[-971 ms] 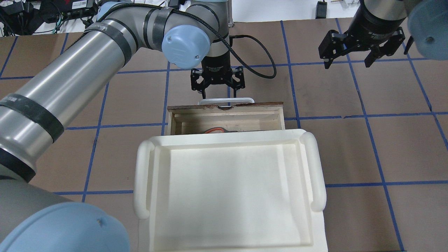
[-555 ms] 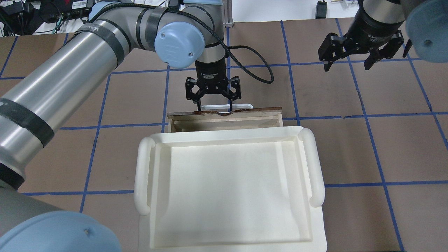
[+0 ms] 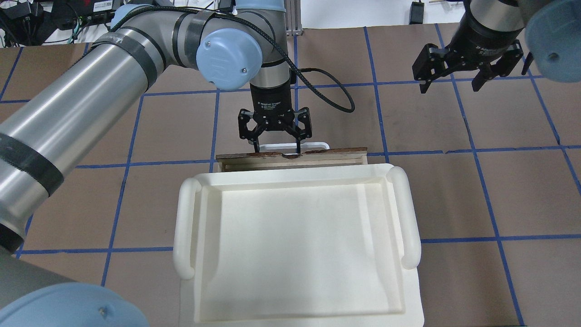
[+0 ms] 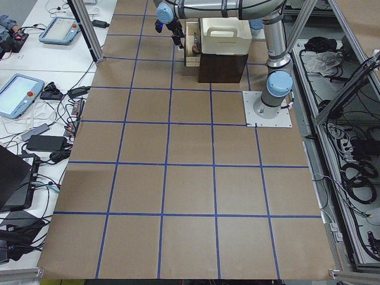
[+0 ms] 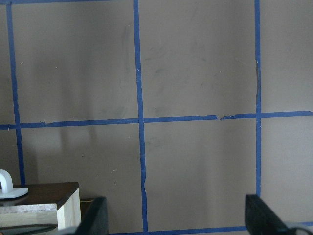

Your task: Put scissors in drawer and close it

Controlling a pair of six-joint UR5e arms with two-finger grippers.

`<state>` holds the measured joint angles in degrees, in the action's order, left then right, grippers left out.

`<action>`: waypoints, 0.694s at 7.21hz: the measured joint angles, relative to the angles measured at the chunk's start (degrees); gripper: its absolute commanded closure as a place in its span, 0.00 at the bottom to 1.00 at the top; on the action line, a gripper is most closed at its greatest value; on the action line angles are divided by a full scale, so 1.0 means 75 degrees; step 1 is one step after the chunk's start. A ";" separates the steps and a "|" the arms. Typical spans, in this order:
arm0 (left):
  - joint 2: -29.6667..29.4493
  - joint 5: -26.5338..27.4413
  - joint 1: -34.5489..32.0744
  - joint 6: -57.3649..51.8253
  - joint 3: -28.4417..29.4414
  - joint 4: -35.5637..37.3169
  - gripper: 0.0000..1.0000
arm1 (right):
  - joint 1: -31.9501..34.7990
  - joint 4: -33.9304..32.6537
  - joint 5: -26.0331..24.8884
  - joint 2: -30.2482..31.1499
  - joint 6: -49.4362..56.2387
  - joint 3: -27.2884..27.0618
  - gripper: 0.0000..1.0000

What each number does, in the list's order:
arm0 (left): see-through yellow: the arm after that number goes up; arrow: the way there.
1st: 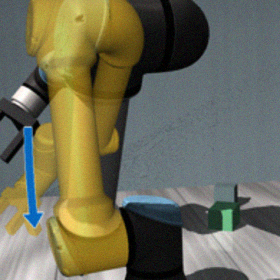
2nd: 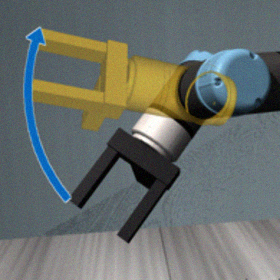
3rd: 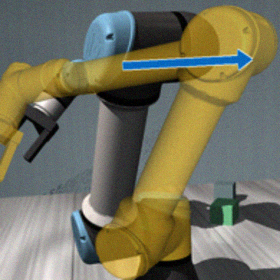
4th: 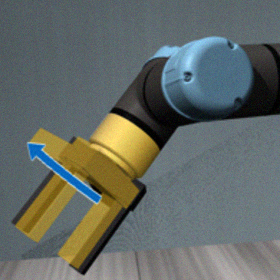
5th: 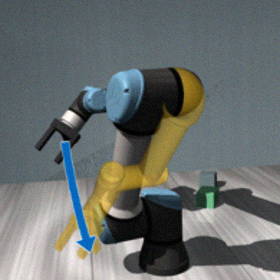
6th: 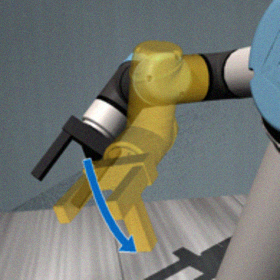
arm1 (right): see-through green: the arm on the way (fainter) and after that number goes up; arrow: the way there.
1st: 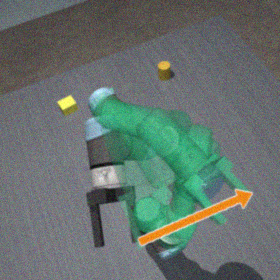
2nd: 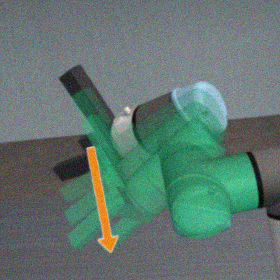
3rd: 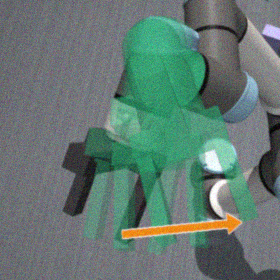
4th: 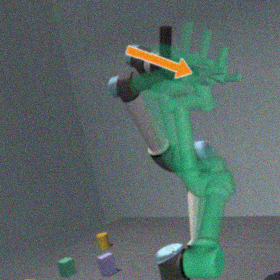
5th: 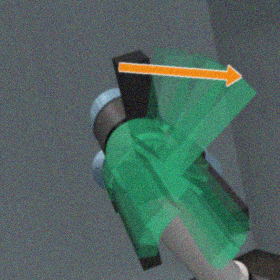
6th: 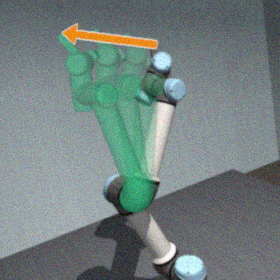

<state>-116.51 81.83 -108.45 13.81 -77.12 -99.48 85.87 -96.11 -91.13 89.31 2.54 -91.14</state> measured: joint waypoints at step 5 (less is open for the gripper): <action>0.0458 -0.0287 -0.0175 -0.0032 -0.0635 -0.0738 0.00 | -0.0001 -0.0024 -0.0001 -0.0002 0.0016 -0.0005 0.00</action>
<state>-113.07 79.68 -109.77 13.57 -81.89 -105.01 85.87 -96.28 -91.14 89.30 2.66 -91.18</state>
